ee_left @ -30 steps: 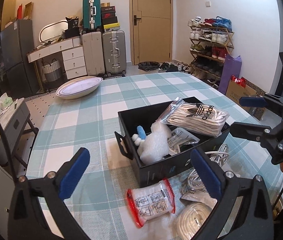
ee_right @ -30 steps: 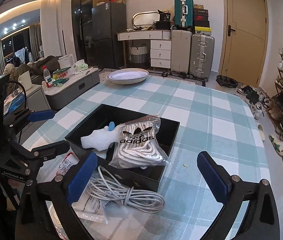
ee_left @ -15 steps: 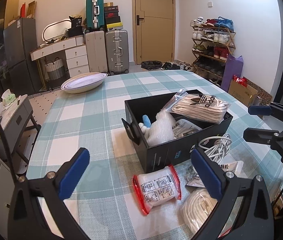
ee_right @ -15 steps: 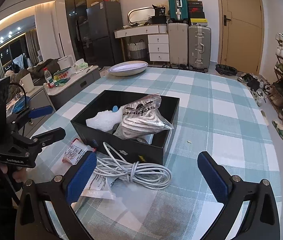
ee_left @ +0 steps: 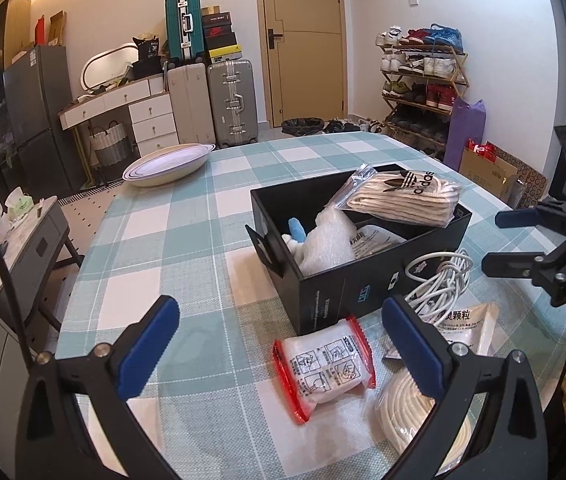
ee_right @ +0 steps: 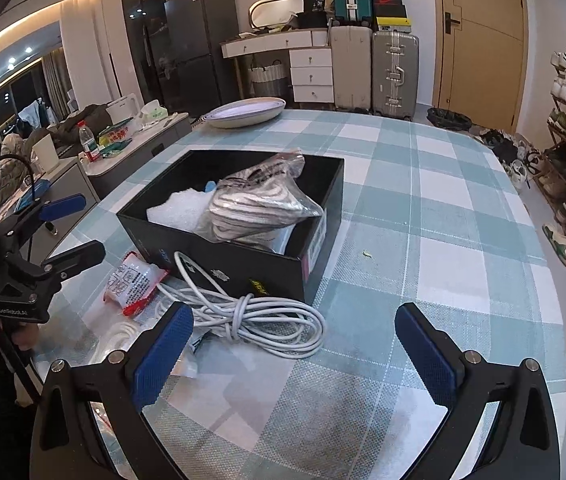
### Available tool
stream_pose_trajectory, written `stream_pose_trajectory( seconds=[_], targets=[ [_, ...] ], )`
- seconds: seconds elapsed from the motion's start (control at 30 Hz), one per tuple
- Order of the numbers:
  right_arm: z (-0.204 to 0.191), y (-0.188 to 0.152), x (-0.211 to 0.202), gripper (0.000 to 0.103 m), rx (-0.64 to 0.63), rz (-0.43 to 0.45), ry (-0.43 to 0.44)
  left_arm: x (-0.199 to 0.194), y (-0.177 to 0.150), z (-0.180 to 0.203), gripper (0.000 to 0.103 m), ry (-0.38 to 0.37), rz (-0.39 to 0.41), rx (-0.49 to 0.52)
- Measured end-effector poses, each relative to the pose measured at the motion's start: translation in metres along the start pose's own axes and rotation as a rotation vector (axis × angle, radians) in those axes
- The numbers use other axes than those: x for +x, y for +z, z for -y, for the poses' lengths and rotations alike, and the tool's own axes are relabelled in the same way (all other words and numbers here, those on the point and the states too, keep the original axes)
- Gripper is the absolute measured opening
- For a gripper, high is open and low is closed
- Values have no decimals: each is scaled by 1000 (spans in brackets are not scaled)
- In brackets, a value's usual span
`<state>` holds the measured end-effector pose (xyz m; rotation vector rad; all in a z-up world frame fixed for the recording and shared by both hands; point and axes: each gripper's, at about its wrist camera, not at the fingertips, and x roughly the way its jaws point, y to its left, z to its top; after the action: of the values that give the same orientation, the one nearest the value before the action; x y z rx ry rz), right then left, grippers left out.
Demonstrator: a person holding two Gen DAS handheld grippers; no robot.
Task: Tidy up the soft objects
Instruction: 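Release the foam and the adidas bag into the box and withdraw both grippers, then move the left gripper to the red-edged packet while the right approaches the white cable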
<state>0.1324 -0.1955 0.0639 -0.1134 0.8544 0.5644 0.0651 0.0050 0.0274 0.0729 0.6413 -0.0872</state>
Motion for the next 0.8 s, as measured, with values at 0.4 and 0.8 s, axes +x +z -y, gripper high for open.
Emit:
stream_pose_trajectory(
  seconds=[0.4, 0.8],
  targets=[
    [12, -10, 36, 103, 36, -108, 2, 7, -4, -1, 102, -22, -35, 7],
    [2, -11, 45, 102, 21, -127, 32, 14, -7, -2, 102, -35, -71, 4]
  ],
)
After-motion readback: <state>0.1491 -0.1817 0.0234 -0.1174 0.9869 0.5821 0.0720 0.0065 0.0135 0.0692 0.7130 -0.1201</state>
